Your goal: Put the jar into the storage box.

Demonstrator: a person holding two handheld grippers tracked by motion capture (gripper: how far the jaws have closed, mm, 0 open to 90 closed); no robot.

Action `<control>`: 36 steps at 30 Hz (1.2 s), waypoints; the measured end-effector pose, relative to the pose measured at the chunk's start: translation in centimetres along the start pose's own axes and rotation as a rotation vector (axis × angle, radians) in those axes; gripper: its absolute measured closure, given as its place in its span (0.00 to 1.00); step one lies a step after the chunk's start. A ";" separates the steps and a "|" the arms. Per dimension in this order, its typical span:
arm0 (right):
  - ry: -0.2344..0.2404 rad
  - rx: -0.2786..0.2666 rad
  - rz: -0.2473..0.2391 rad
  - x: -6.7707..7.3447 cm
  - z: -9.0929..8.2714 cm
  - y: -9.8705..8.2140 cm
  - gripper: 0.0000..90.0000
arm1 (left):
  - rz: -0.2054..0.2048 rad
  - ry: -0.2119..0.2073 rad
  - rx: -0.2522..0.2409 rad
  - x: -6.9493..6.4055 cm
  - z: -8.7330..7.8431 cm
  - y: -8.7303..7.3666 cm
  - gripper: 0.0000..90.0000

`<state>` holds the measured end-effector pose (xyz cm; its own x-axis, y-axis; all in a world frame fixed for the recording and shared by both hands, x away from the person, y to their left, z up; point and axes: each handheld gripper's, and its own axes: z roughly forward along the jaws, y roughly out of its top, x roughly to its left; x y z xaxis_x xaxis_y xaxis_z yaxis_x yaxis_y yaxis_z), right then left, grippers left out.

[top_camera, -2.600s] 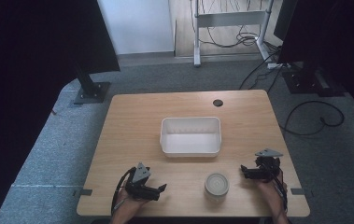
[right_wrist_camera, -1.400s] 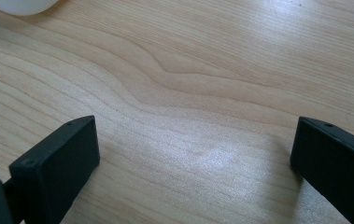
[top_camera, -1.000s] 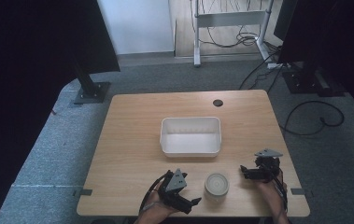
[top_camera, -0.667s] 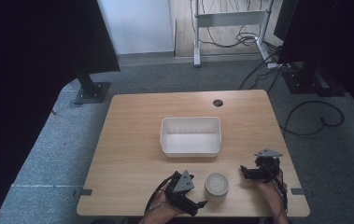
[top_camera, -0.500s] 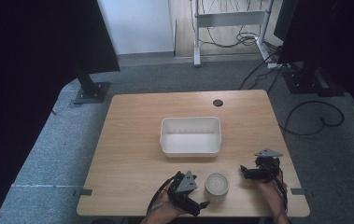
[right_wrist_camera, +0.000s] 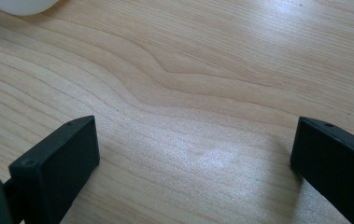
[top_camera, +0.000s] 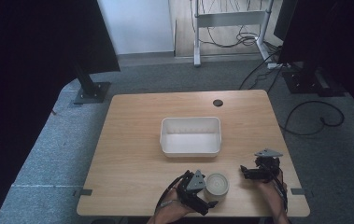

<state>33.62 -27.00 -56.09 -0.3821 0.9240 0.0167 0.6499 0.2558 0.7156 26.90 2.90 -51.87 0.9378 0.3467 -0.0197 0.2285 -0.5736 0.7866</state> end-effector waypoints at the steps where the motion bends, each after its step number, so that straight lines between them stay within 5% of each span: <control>1: 0.000 0.000 0.000 0.0 0.0 0.0 0.01 | 0.002 -0.001 0.001 0.0 0.2 0.1 0.03; 21: 0.002 0.000 -0.002 0.0 0.0 0.0 0.01 | 0.035 0.042 0.051 -0.1 3.3 0.8 0.09; 36: 0.003 0.000 -0.003 0.0 0.0 0.0 0.01 | 0.036 0.068 0.070 0.0 3.1 1.2 0.11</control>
<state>33.61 -26.98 -56.09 -0.3863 0.9222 0.0166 0.6487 0.2588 0.7157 27.95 -0.09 -52.78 0.9263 0.3733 0.0518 0.2149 -0.6360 0.7412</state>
